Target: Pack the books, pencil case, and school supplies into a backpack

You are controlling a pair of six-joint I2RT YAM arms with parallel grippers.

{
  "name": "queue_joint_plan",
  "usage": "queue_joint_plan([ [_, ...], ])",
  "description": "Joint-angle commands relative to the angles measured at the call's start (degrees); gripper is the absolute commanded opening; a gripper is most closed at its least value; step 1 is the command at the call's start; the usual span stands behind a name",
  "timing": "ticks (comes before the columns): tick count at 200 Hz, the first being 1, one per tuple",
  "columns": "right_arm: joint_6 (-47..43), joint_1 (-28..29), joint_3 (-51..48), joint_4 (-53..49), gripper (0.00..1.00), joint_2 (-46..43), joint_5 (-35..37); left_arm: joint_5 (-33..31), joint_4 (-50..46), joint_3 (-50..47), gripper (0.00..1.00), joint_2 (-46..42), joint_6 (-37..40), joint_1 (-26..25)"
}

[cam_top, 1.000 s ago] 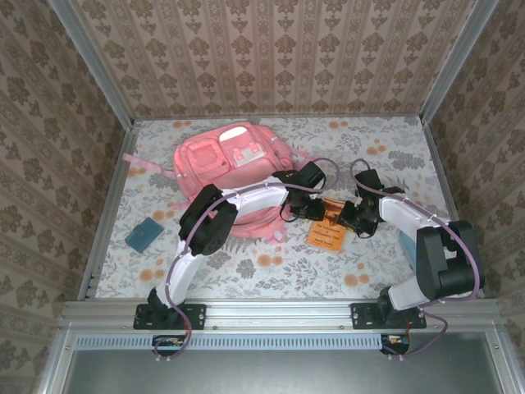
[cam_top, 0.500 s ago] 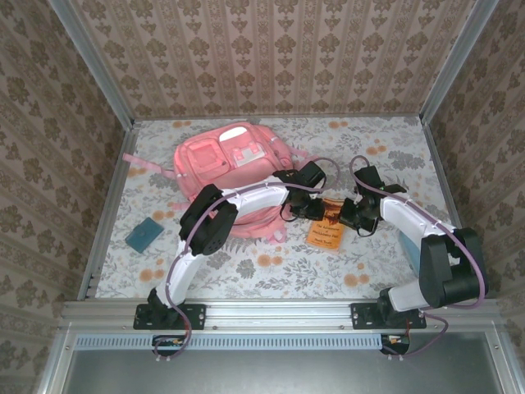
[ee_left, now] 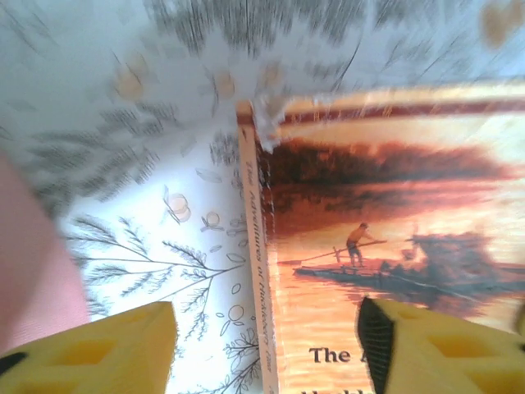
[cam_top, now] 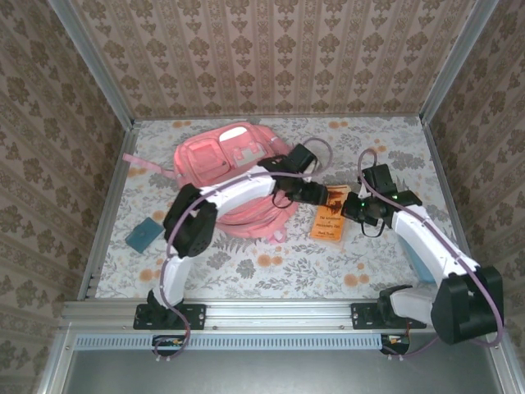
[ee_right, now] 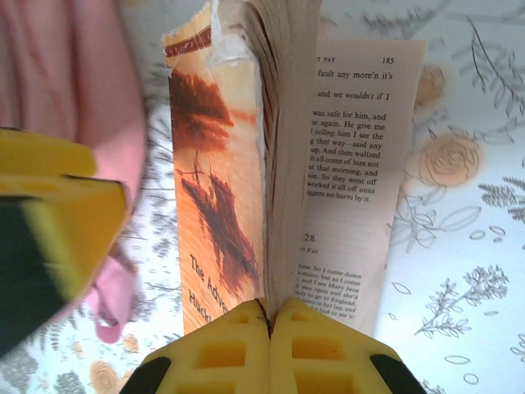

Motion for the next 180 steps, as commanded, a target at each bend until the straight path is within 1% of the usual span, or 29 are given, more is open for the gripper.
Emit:
queue_joint_plan([
  [1, -2.8, -0.5, 1.6, 3.4, 0.0, -4.4, -5.1, 3.8, 4.4, -5.3, 0.73, -9.0, -0.9, 3.8],
  [18, -2.9, -0.6, 1.8, 7.0, 0.0, -6.3, -9.2, 8.0, 9.3, -10.8, 0.83, -13.5, -2.0, 6.5],
  [30, -2.4, -0.7, 2.2, 9.1, 0.0, -7.0, -13.0, 9.7, 12.2, -14.5, 0.9, -16.4, -2.3, 8.1],
  [47, -1.1, -0.7, 3.0, 11.9, 0.0, -7.2, -17.5, 13.0, 16.8, -19.5, 0.97, -19.9, -2.9, 9.8],
  [61, 0.4, -0.7, 3.4, 14.2, 0.0, -7.0, -21.0, 16.2, 19.6, -22.0, 1.0, -21.5, -3.6, 10.8],
  [79, 2.8, -0.7, 3.8, 18.0, 0.0, -6.5, -24.9, 19.3, 23.0, -24.1, 1.0, -22.2, -5.2, 11.4],
  [84, 3.4, -0.7, 3.9, 18.8, 0.0, -6.2, -25.9, 21.4, 24.1, -24.5, 1.0, -22.2, -6.0, 11.5],
  [102, 5.7, -0.7, 4.3, 22.0, 0.0, -5.3, -29.1, 24.9, 29.2, -26.2, 1.0, -21.9, -8.7, 11.5],
  [120, 7.3, -0.7, 4.7, 24.9, 0.0, -4.0, -32.4, 27.9, 32.9, -27.0, 0.98, -21.6, -11.1, 11.5],
  [145, 7.9, -0.7, 5.3, 25.1, 0.0, -2.7, -33.7, 31.0, 36.5, -27.6, 0.92, -21.9, -13.8, 11.7],
  [168, 7.9, -0.8, 5.3, 24.8, 0.0, -2.0, -33.8, 31.9, 36.8, -27.7, 0.8, -22.6, -14.1, 12.0],
  [180, 7.7, -0.9, 5.2, 24.5, 0.0, -1.7, -33.3, 31.8, 37.3, -28.1, 0.71, -22.9, -14.4, 12.2],
])
